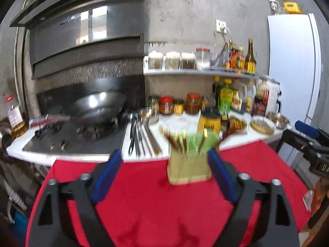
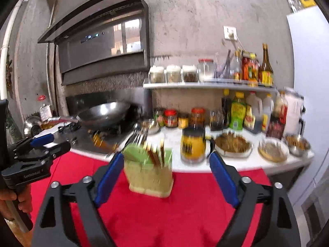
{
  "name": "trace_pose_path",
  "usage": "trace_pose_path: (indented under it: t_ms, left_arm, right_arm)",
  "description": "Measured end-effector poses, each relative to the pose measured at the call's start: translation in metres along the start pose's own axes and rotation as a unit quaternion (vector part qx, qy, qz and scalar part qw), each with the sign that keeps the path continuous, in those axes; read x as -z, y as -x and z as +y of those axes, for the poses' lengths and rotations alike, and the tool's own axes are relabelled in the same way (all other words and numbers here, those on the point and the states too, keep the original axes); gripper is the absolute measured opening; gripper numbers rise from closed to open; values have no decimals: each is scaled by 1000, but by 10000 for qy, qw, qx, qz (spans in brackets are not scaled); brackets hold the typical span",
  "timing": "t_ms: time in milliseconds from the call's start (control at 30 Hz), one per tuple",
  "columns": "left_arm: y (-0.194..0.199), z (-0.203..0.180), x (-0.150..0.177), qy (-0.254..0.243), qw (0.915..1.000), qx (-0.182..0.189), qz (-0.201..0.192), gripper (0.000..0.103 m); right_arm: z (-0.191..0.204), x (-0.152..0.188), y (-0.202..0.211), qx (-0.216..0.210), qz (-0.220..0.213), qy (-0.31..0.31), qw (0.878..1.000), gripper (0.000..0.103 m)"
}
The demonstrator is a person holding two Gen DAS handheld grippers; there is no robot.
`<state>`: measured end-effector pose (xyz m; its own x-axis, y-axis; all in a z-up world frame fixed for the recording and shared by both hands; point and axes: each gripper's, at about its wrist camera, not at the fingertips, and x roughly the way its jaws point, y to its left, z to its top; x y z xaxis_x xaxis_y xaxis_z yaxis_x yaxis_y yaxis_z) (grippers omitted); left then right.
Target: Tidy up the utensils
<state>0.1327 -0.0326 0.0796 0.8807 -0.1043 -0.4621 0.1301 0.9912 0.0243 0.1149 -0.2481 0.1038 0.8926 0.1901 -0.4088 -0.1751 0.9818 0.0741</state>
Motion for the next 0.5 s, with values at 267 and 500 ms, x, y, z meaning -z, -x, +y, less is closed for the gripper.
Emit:
trace_pose_path:
  t_ms: [267, 500]
  left_arm:
    - [52, -6, 55, -28, 9996, -1, 286, 97]
    - [89, -18, 86, -89, 9971, -508, 556, 97]
  right_arm:
    - [16, 45, 44, 200, 415, 130, 9989, 97]
    - [36, 72, 83, 421, 657, 300, 9965, 97]
